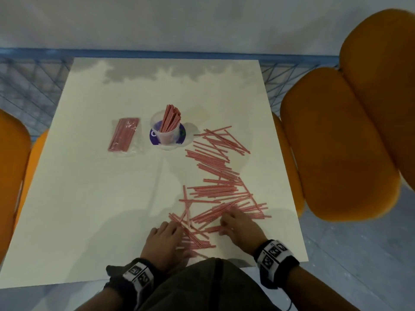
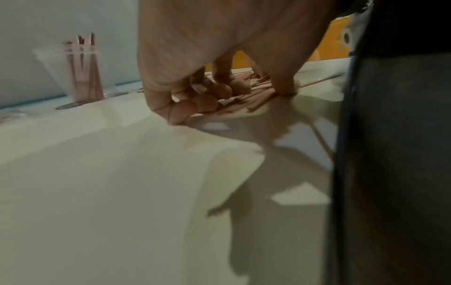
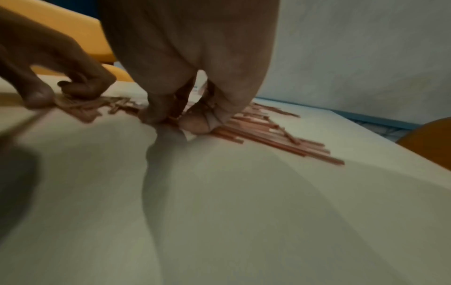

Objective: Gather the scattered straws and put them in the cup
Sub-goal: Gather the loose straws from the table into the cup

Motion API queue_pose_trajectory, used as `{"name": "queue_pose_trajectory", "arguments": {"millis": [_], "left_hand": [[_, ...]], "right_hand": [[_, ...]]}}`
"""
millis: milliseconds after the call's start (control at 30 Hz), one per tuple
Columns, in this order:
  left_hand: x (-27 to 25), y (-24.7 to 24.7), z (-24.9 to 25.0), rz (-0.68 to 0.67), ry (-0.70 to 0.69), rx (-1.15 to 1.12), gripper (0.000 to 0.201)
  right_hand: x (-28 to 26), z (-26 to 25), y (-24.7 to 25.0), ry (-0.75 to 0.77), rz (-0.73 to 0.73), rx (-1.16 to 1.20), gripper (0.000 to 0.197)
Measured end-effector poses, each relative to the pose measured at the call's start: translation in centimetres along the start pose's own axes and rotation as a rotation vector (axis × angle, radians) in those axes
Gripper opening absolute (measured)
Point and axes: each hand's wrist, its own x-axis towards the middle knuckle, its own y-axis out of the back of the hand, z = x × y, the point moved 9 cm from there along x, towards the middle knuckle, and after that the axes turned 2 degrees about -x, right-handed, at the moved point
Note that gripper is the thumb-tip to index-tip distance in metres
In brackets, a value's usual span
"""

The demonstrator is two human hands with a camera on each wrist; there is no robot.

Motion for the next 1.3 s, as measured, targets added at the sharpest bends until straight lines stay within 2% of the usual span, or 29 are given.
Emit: {"name": "queue_pose_trajectory", "arguments": {"millis": [100,167,233,300,333,400,467,533,600,700,767,867,900,1000,1067,1100,1133,1167,1200,1300], "left_hand": [[2.2,0.6,0.3,-0.001,0.048,-0.08,0.05],[3.4,1.7,0.8,0.018,0.06,-0.093,0.051],[4.1,3.5,1.0,0.091,0.076,-0.11,0.053],[4.9,5.3,-0.2,0.165,0.18,-0.202,0.046],[5.6,6.3,-1.4,0.221,0.267,-0.255,0.045],[7.1,7.4,-3.8,0.29,0.477,-0.354,0.051],[8.8,6.8,-4.8,0.207,0.597,-0.381,0.058],[10.1,6.0,-4.3,0.143,0.572,-0.353,0.05],[10.5,6.0,-3.8,0.162,0.52,-0.394,0.032],[10.7,5.8,-3.5,0.165,0.455,-0.404,0.009],[10.7,5.5,-3.0,0.137,0.362,-0.353,0.003],[10.4,5.2,-2.3,0.1,0.246,-0.258,0.009],[10.1,5.2,-2.2,0.086,0.224,-0.225,0.011],[8.7,5.7,-2.1,0.059,0.207,-0.166,0.026],[7.4,5.4,-2.1,-0.006,0.195,-0.13,0.063],[6.7,4.9,-2.0,-0.059,0.177,-0.103,0.086],[6.2,4.3,-1.9,-0.106,0.152,-0.068,0.098],[5.9,3.7,-1.6,-0.123,0.118,-0.042,0.095],[5.8,3.1,-1.4,-0.111,0.087,-0.037,0.083],[6.1,3.0,-1.1,0.012,0.086,-0.096,0.049]], "right_hand": [[-0.2,0.4,2.4,0.013,0.107,0.005,0.012],[-1.5,1.1,3.8,0.041,0.151,-0.06,0.023],[-3.0,2.0,3.5,0.033,0.07,-0.136,0.047],[-3.9,2.8,1.8,-0.017,-0.051,-0.16,0.069],[-4.0,2.8,0.9,-0.026,-0.075,-0.155,0.072],[-3.3,2.0,-0.2,-0.015,-0.038,-0.122,0.066],[-1.9,1.1,-0.2,0.0,0.058,-0.092,0.05],[-0.7,0.5,0.5,0.018,0.148,-0.075,0.03],[0.3,0.1,1.2,0.027,0.179,-0.096,0.016],[1.4,0.1,2.9,0.043,0.227,-0.11,0.019],[2.4,0.5,3.9,0.005,0.222,-0.116,0.034],[4.4,0.8,3.6,-0.059,0.017,-0.224,0.076],[4.9,0.5,3.6,-0.048,-0.026,-0.261,0.08],[5.8,-0.7,4.0,0.015,-0.038,-0.357,0.071],[6.2,-1.1,4.1,0.01,-0.066,-0.381,0.076],[6.4,-1.3,4.0,0.008,-0.104,-0.382,0.084],[6.5,-1.4,3.7,0.015,-0.162,-0.393,0.094],[6.4,-1.6,3.4,0.039,-0.218,-0.424,0.102],[6.2,-1.8,3.0,0.075,-0.247,-0.463,0.106],[5.8,-1.9,2.1,0.158,-0.212,-0.482,0.092]]}}
